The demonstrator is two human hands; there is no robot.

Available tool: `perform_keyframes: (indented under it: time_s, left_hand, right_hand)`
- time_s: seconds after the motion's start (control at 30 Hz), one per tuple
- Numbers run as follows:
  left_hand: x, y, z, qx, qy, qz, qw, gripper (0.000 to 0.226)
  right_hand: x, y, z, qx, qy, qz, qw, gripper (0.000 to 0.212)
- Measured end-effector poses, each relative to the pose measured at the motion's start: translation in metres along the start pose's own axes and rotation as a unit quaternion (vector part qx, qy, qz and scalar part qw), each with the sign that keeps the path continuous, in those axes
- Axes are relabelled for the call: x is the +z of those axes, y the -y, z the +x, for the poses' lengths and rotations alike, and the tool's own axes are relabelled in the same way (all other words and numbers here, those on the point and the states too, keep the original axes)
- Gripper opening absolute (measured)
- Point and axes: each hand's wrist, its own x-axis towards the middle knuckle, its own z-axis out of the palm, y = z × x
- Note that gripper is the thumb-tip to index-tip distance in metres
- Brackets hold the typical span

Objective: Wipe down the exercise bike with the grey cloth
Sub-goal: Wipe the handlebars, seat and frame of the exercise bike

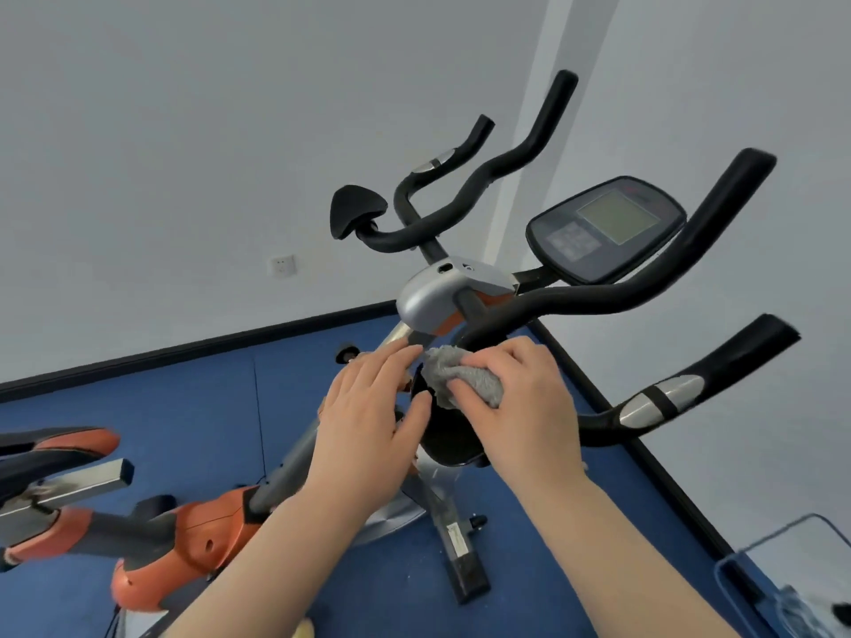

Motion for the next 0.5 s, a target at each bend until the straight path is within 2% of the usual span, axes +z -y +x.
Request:
perform_keyframes:
  time_s: [0.07, 0.17, 0.37, 0.43, 0.5]
  left_hand:
    - [0.001, 0.011, 0.016, 0.028, 0.03, -0.011, 0.999, 0.049]
    - [-0.002, 0.022, 0.036, 0.101, 0.077, -0.033, 0.991, 0.046]
    - [-0.008, 0.05, 0.066, 0.18, 0.139, -0.093, 0.969, 0.04]
    - [-0.007, 0.056, 0.069, 0.196, 0.166, -0.118, 0.959, 0.04]
    - [-0.009, 0.055, 0.069, 0.222, 0.192, -0.146, 0.945, 0.037]
  right_hand:
    - [-0.004, -0.001, -0.001, 0.004, 0.017, -0.03, 0.999, 0.016]
    - [-0.018, -0.001, -0.009, 0.062, 0.048, -0.052, 0.996, 0.011]
    - [0.01, 0.035, -0.003, 0.167, -0.054, -0.1, 0.979, 0.015]
    - [0.013, 0.043, -0.009, 0.173, -0.057, -0.138, 0.974, 0.013]
    - [0.008, 0.047, -0.021, 0.173, -0.027, -0.189, 0.966, 0.013]
